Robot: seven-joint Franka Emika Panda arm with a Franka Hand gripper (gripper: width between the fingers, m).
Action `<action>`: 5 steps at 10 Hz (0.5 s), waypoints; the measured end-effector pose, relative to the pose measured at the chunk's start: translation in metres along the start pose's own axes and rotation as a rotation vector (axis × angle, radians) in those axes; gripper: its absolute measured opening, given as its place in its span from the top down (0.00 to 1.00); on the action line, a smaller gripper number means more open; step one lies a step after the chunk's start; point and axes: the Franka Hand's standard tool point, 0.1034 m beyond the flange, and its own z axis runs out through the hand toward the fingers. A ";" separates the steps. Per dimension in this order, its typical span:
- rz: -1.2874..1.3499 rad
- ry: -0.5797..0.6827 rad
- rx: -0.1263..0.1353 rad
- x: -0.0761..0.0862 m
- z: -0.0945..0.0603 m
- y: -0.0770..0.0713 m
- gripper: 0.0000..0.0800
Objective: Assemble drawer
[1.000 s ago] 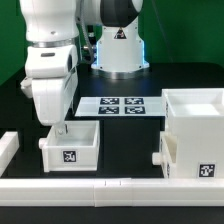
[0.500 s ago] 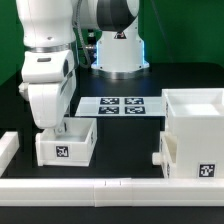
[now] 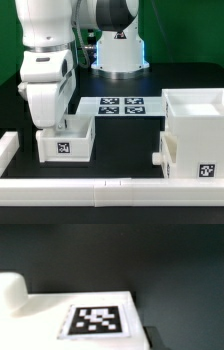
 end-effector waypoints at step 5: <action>-0.015 0.006 -0.012 0.019 -0.050 0.051 0.95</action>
Offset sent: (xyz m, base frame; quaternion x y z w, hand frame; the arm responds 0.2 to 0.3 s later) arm 0.0615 0.0215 0.0562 0.0209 0.0337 -0.0252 0.9989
